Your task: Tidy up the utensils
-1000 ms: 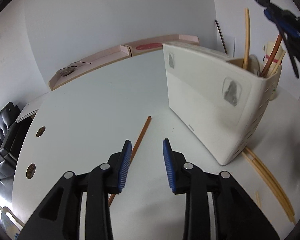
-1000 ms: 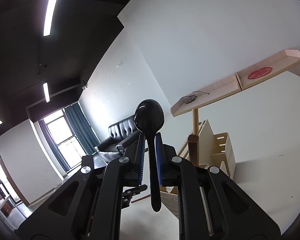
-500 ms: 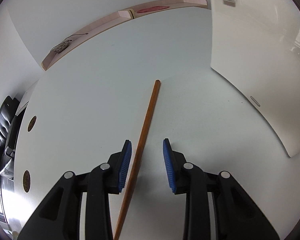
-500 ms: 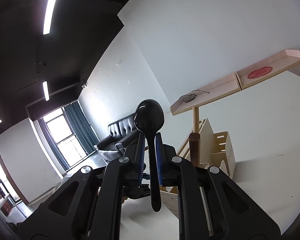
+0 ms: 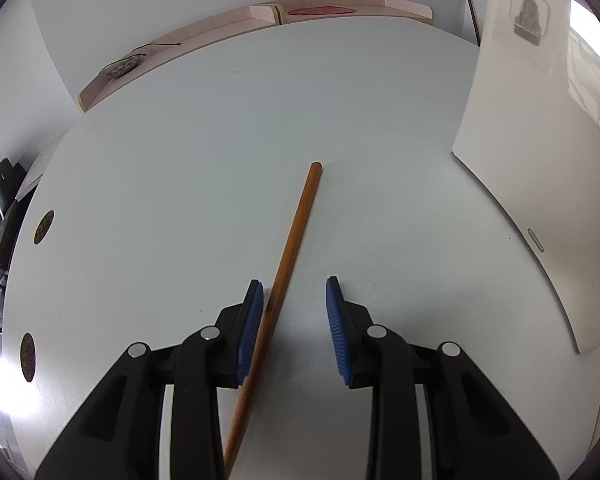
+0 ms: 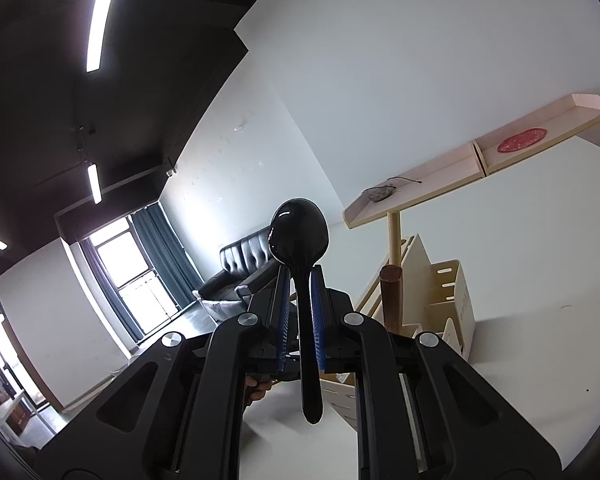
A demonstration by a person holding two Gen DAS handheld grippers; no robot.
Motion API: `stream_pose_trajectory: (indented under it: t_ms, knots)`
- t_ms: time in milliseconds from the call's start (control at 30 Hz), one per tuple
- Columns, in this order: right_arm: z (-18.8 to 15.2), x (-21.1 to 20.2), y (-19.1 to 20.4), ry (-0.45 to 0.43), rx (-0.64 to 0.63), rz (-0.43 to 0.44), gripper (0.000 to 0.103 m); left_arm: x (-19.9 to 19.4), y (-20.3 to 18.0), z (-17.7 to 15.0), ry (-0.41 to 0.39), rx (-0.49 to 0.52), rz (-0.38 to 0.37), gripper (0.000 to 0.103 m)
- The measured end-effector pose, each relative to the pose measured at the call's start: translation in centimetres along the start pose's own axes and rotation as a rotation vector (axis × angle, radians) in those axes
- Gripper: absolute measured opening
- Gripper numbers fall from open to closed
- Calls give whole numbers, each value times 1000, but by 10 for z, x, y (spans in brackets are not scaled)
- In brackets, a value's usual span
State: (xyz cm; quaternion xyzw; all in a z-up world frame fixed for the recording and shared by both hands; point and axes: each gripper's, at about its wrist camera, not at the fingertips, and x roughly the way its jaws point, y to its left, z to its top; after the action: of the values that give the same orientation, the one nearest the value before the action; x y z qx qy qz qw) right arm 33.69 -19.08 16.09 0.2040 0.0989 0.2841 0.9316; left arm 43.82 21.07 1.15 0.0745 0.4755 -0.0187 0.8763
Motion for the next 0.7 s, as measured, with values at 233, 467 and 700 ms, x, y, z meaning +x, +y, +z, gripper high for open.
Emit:
stream_pose_trajectory:
  t_ms: [233, 467, 700]
  knots:
    - [-1, 0, -1, 0, 4, 2, 10, 4, 4, 3, 18, -13, -15, 9]
    - [-1, -2, -2, -3, 2, 7, 10, 3, -3, 2, 31, -27, 24, 7]
    - [-3, -1, -2, -8, 4, 15, 10, -29, -4, -8, -120, -95, 40, 6]
